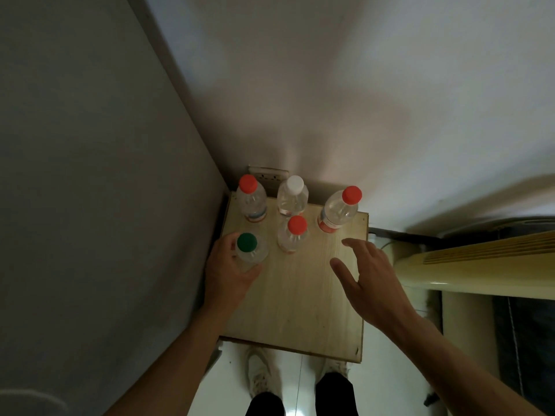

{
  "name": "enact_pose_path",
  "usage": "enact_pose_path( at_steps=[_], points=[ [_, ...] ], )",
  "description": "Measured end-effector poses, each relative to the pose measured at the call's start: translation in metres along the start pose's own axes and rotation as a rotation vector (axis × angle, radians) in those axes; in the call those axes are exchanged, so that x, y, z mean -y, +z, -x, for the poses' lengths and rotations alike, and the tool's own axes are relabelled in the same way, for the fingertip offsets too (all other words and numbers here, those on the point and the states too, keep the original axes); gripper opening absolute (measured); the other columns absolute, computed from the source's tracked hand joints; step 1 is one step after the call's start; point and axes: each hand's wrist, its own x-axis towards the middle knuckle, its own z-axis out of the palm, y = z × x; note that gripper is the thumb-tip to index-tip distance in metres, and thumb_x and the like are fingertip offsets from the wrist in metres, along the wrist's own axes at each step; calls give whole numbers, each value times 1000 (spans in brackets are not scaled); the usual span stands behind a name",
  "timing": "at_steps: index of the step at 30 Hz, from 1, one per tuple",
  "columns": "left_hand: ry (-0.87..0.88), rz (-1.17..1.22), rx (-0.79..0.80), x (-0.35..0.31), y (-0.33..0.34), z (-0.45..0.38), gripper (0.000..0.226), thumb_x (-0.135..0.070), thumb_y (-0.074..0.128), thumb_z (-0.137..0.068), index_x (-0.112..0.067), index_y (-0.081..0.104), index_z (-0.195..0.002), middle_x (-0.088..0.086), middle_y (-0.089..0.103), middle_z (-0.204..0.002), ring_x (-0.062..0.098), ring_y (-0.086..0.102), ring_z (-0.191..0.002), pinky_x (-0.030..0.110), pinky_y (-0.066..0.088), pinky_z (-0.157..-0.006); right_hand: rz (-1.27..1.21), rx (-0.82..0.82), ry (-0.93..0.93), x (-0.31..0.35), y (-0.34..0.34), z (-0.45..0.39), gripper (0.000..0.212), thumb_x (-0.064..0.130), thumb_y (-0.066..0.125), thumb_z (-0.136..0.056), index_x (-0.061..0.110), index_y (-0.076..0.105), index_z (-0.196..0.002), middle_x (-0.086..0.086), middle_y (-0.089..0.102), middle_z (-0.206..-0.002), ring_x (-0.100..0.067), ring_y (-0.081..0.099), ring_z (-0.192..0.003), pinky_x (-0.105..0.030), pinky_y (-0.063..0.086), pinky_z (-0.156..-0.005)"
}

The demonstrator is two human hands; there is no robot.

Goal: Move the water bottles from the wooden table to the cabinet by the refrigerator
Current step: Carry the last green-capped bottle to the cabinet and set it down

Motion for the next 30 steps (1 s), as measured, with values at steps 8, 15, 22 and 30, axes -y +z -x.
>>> enact_pose_path(
  at_steps=[8,15,22,30],
  points=[
    [-260,-63,-33,0,-2,40,63,-27,89,-65,-13,57,-118,1,61,-114,18,59,-99,28,46,-76,-32,-18,13,0,-3,14,58,56,44,-93,25,40,-142,0,41,-150,-20,38,-136,-41,34,-110],
    [-132,-17,-6,-42,20,78,45,-35,83,-71,-22,61,-109,-11,62,-104,7,59,-95,36,56,-79,-36,-18,14,-6,-8,26,58,56,42,-93,24,39,-142,0,40,-151,-20,35,-138,-39,31,-111],
    [263,-95,-51,-117,15,59,41,-27,75,-81,-20,58,-118,-6,57,-109,6,54,-94,20,51,-78,-43,-24,3,-4,-25,40,57,57,43,-93,26,41,-141,1,41,-150,-18,37,-137,-38,32,-110],
    [298,-529,153,-143,20,0,40,-24,65,-91,-20,51,-128,6,55,-122,19,54,-109,30,50,-88,-87,-59,-41,-5,-45,47,56,55,44,-94,25,41,-141,2,42,-149,-16,38,-134,-36,33,-109]
  ],
)
